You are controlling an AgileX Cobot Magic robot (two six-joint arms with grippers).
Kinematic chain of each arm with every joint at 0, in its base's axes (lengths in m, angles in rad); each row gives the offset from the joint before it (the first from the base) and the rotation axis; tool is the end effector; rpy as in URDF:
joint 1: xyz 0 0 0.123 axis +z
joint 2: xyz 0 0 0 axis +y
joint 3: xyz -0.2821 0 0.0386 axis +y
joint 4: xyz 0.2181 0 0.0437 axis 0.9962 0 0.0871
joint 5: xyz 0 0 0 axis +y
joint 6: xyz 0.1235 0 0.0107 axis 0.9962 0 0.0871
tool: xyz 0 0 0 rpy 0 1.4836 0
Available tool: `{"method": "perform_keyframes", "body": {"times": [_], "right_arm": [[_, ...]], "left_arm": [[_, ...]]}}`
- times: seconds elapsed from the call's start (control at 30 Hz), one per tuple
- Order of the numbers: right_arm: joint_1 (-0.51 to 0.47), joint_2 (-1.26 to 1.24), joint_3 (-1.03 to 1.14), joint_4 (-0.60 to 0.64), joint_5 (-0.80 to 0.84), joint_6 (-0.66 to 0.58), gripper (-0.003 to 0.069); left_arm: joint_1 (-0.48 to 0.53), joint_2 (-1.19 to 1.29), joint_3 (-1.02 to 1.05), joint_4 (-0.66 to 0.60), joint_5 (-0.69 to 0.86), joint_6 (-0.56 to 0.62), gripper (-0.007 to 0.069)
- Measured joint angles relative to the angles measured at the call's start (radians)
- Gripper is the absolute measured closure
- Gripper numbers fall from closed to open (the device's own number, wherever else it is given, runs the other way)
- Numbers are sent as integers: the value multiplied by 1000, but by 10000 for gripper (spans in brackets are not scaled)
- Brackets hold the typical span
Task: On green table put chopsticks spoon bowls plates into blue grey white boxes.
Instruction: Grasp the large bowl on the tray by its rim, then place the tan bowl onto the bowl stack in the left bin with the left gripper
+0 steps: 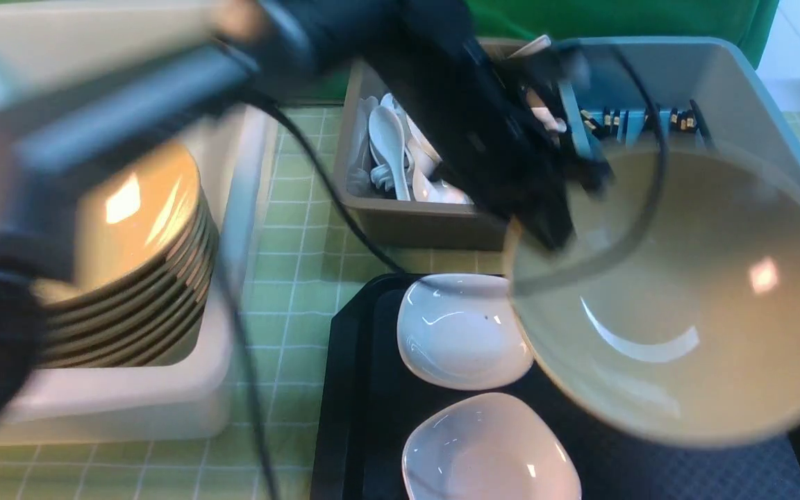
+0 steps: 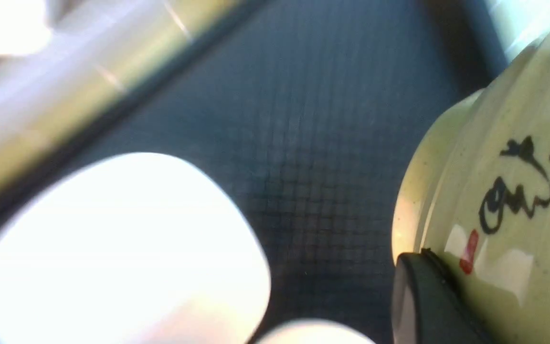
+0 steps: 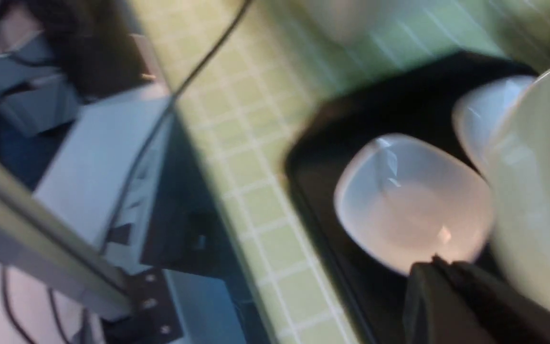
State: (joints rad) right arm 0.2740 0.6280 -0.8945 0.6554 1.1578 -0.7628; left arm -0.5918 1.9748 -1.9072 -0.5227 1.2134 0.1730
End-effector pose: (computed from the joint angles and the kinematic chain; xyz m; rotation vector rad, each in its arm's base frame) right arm 0.0497 0.0859 0.3523 -1.0690 1.9223 0.5673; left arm 0.3097 -0.2781 0.2963 0.9148 2.6138 -0.8360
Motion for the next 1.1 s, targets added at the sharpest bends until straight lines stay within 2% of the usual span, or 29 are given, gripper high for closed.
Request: {"method": "perform_keyframes", "body": {"times": [0.2,0.3,0.33,0.4,0.57,0.67,0.8,1.1], "right_arm": [[6,146,-29,67,-6,-65,621],[6,210,-48,102,-19,-104,617],[7,227,-51,108,-24,-121,615],[7,241,-52,110,-33,-135,615],[7,284,-53,116,-84,-154,612],[7,303,-53,118,-97,-154,612],[7,319,-53,119,-101,-155,612],[7,322,-53,120,-102,-155,608]], "left_arm": [[230,-249,102,-17,24,-7,610],[395,-365,229,-48,38,-4,610],[504,-421,291,-73,44,5,610],[612,-486,359,-96,44,22,610],[1019,-671,573,-154,-8,58,610],[1168,-727,671,-139,-63,31,610],[1245,-739,762,-94,-140,-30,610],[1174,-681,799,20,-160,-114,609]]}}
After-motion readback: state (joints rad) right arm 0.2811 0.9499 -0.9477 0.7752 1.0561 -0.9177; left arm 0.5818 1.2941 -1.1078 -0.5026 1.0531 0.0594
